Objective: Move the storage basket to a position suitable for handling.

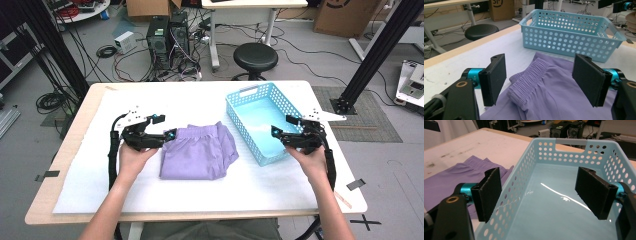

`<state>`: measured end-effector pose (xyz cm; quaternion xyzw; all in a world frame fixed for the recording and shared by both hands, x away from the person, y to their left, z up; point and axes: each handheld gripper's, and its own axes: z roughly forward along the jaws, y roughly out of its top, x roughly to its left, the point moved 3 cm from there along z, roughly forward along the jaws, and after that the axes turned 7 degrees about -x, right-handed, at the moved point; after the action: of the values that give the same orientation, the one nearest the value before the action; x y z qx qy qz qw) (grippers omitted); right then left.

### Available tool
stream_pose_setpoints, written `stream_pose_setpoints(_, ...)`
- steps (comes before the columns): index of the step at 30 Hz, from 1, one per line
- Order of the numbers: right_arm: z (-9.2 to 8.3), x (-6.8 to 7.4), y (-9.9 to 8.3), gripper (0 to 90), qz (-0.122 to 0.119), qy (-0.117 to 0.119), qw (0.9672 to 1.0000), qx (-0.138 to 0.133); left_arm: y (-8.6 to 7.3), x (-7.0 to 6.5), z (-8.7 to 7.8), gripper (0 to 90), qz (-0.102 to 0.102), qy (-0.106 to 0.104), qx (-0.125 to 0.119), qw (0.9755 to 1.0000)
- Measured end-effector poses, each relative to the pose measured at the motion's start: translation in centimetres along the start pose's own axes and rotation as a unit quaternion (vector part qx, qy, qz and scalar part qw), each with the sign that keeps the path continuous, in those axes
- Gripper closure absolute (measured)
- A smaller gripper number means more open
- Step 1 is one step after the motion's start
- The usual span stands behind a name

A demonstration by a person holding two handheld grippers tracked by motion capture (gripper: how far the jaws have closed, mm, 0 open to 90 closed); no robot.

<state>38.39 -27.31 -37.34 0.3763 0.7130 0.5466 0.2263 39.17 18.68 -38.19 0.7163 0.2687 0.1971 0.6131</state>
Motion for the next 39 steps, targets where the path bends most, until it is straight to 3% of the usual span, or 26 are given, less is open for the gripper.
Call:
stream_pose_setpoints(17, -0.3, -0.2, -0.2, 21.7, -0.001, -0.011, 0.9999, -0.002, -0.9, 1.1, 0.1, 28.8, -0.007, -0.004, 0.024, 0.9997)
stream_pose_setpoints(39, -1.0, -0.8, -0.6, 21.7, 0.002, -0.036, 0.9993, -0.009, -2.7, 3.2, 0.2, 28.8, -0.021, 0.016, 0.058, 0.998)
